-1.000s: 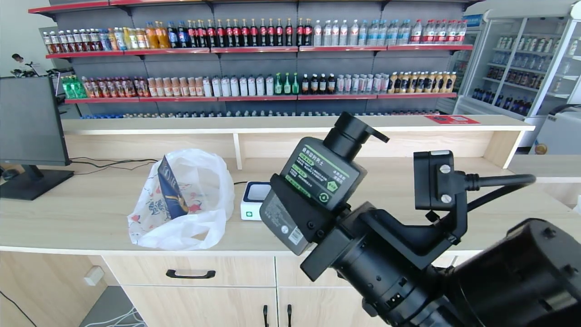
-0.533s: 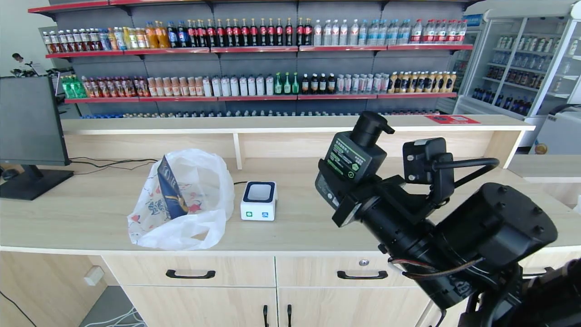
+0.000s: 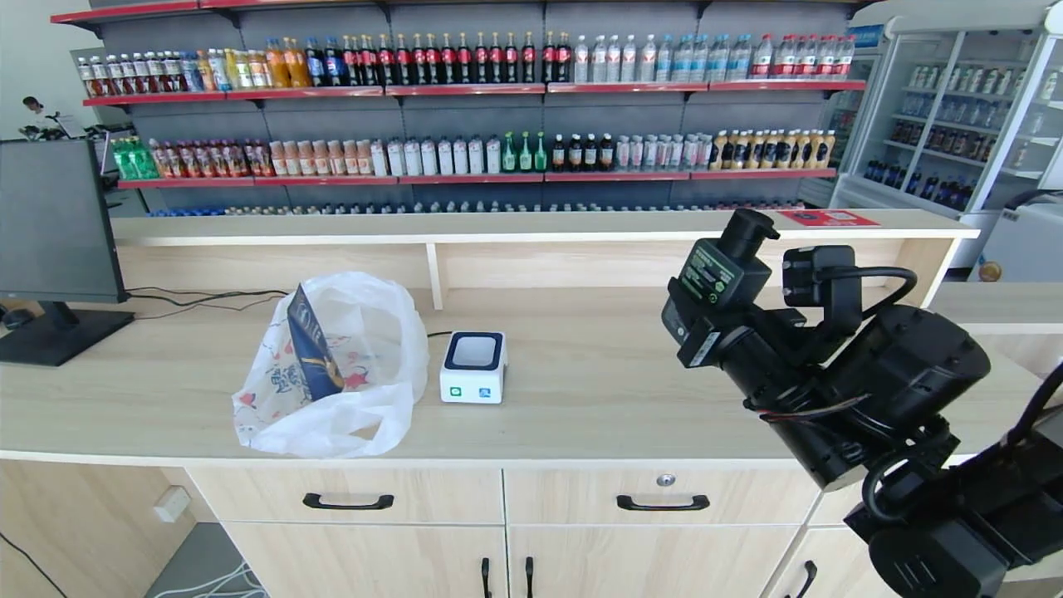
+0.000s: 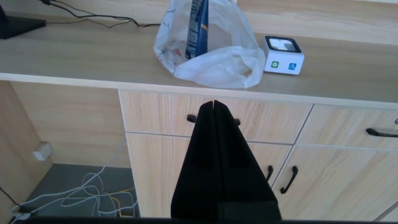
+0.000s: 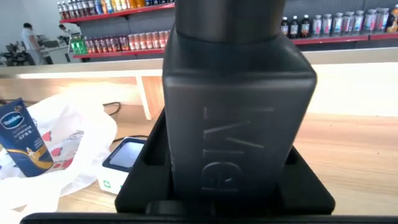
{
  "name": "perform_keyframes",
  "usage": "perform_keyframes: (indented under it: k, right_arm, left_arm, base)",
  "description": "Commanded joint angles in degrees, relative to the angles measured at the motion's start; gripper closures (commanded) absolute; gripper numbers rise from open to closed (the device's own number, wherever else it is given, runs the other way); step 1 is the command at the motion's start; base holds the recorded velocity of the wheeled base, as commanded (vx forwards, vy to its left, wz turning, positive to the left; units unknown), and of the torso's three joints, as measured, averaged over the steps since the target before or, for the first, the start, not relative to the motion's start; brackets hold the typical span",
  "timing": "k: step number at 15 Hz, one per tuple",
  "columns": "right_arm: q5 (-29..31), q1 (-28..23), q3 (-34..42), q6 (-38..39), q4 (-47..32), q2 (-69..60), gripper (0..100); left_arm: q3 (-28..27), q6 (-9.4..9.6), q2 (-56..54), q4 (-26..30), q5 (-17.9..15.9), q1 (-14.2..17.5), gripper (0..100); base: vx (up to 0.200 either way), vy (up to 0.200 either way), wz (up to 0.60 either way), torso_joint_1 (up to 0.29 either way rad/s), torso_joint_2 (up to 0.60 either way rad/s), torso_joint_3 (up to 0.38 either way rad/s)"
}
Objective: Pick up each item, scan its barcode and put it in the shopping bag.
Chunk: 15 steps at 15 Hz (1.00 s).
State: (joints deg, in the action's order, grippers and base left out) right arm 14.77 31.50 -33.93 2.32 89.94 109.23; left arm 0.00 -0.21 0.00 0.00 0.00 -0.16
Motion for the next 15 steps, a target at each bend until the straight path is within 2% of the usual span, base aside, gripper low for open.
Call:
perform_keyframes:
  k: [1,4,8,15]
  right_arm:
    - [-0.01,-0.39,-0.09,0.14,0.06,2.13,100]
    - [-0.01,-0.3,-0.26,0.58,0.06,2.83,100]
    - [-0.01,-0.39,-0.26,1.55,0.06,3.1,100]
    - [-0.01,-0.3,-0.79,1.55,0.06,3.62,100]
  left_arm:
    - [0.0,-0.06,0.0,0.0,0.0,-0.02,100]
    - [0.0,0.03,0.0,0.0,0.0,-0.02,100]
    - [0.0,0.03,0.0,0.0,0.0,-0.02,100]
    - [0.0,0.03,0.0,0.0,0.0,-0.02,100]
  base:
    - [-0.2,0.0,0.0,0.002,0.01,0.002]
    - [-0.2,0.0,0.0,0.009,0.01,-0.004]
    - [0.0,0.0,0.0,0.0,0.0,0.0]
    - [0.0,0.2,0.0,0.008,0.01,0.004]
